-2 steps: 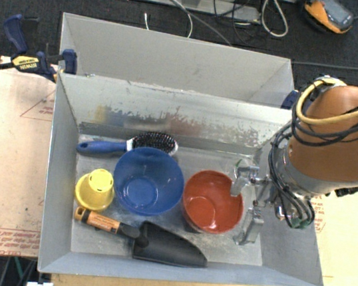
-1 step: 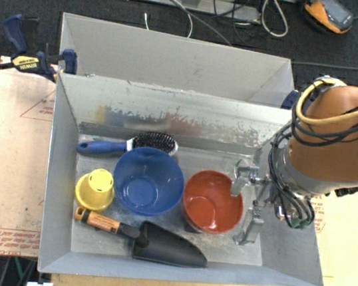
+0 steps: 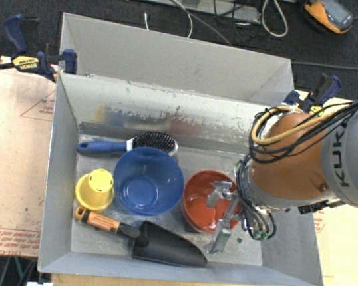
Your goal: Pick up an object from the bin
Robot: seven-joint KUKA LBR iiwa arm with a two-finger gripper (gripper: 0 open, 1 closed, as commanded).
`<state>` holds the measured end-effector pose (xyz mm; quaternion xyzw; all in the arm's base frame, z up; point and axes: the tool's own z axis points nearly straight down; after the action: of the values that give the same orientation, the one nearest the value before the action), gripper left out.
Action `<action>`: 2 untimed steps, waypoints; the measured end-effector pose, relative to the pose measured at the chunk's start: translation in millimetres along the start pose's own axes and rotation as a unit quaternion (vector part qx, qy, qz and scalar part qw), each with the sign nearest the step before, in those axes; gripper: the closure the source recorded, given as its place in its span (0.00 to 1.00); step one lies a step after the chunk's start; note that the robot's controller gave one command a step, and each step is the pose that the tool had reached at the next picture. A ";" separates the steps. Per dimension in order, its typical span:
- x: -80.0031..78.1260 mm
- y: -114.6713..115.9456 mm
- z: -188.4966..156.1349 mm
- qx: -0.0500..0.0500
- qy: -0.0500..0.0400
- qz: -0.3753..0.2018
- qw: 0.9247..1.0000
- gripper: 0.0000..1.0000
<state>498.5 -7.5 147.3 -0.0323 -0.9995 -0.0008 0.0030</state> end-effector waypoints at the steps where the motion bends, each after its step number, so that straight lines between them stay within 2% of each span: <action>1: -0.9 -6.5 7.1 -0.001 -0.008 0.008 1.000 0.00; 2: 1.8 -8.6 17.0 0.000 -0.005 -0.004 1.000 0.00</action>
Offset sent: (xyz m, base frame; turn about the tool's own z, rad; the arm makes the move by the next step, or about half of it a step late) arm -0.0054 -0.0013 -0.0258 -0.2678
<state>496.1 -15.9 130.2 -0.0284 -0.9996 -0.0003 -0.0017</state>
